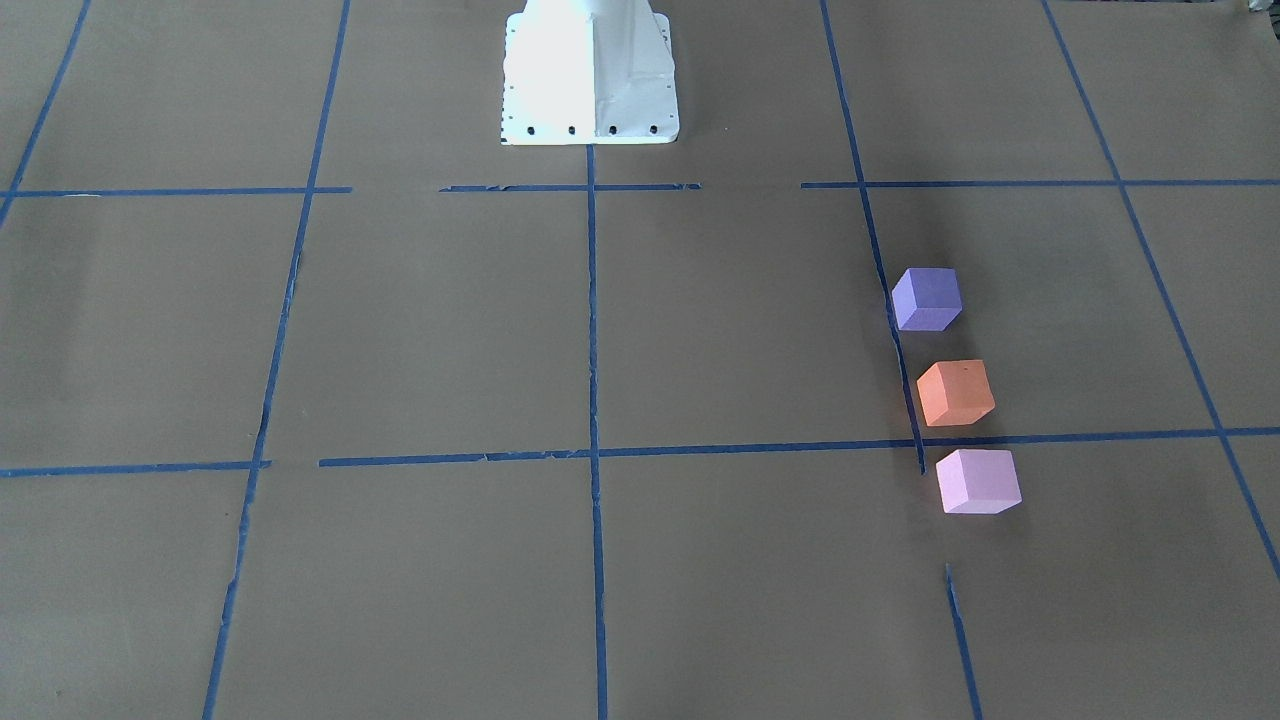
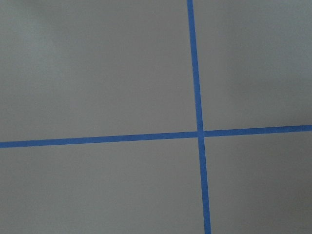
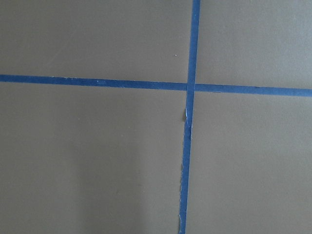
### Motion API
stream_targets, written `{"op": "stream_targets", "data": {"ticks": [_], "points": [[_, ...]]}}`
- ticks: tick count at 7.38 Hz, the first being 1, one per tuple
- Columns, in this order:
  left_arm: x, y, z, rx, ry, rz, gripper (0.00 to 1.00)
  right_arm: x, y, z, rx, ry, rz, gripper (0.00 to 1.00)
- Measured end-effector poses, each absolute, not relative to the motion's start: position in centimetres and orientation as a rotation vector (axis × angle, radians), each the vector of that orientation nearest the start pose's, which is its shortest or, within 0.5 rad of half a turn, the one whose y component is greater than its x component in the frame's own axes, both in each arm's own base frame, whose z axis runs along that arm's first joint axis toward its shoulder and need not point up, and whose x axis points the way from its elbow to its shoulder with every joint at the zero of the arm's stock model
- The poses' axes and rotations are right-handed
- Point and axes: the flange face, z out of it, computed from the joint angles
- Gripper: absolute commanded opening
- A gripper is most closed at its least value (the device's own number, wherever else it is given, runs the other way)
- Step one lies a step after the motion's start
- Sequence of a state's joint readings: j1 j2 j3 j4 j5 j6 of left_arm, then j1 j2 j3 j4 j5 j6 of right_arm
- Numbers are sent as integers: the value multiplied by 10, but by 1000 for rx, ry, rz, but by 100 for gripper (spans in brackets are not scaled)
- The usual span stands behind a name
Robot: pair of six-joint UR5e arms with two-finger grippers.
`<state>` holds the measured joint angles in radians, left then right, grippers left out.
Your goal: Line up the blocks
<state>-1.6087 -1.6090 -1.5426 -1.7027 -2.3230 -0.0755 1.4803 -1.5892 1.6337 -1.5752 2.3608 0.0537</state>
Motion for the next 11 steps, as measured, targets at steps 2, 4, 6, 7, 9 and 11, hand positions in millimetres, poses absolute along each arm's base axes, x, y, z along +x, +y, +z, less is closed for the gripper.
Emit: {"op": "stream_targets", "data": {"ticks": [2, 4, 6, 7, 9, 11], "points": [[-85, -515, 635, 125, 754, -72, 100, 18, -490, 636, -19, -791, -51, 100], [-85, -515, 632, 129, 756, -71, 100, 18, -490, 636, -19, -791, -51, 100], [-84, -515, 633, 126, 756, -67, 100, 18, -490, 636, -18, -791, -51, 100], [-83, -512, 633, 112, 756, -69, 100, 18, -490, 636, -18, -791, -51, 100], [-80, -506, 620, 59, 755, -78, 100, 18, -490, 636, -18, -791, -51, 100], [-74, -505, 616, 38, 754, -67, 100, 18, -490, 636, -18, -791, -51, 100]]}}
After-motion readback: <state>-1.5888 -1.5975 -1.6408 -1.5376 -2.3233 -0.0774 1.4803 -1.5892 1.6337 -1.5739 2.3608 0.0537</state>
